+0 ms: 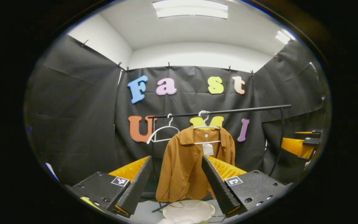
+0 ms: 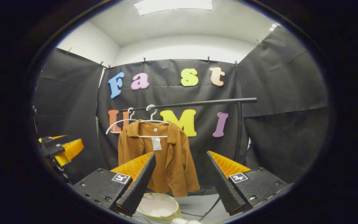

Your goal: Grasp the clothes on the hanger with both hands and then place them into the laundry hamper below.

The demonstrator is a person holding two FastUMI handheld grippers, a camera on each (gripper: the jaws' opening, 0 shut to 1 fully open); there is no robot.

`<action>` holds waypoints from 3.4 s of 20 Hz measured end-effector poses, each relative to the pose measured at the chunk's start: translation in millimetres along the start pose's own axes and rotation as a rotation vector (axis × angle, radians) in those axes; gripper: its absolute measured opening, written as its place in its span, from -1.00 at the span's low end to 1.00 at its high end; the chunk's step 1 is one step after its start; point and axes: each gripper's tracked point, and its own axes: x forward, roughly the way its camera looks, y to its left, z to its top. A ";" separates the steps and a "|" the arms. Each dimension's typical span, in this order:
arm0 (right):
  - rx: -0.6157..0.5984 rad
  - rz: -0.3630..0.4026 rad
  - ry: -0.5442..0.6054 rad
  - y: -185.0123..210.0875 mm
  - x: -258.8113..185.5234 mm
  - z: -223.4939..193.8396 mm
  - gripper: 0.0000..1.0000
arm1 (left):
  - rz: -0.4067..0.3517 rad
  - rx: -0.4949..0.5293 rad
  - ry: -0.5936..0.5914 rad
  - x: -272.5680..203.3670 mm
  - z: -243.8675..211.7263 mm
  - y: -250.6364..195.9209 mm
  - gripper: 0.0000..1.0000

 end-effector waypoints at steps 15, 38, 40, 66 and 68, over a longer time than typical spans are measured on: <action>-0.031 0.086 0.080 -5.2 100.9 -50.0 1.00 | 0.010 0.032 0.057 80.7 -53.8 -29.1 0.96; -0.002 0.263 0.229 18.2 369.5 -130.5 0.99 | 0.113 0.104 0.118 289.1 -159.1 -63.3 0.99; 0.002 0.283 0.239 24.8 383.5 -134.9 0.96 | 0.127 0.104 0.121 300.8 -164.7 -61.1 0.93; 0.007 0.329 0.242 43.2 406.1 -133.3 0.18 | 0.105 0.065 0.124 330.7 -165.9 -58.6 0.96; 0.011 0.316 0.255 43.0 413.2 -138.4 -0.07 | 0.120 0.068 0.136 334.3 -168.3 -55.7 0.76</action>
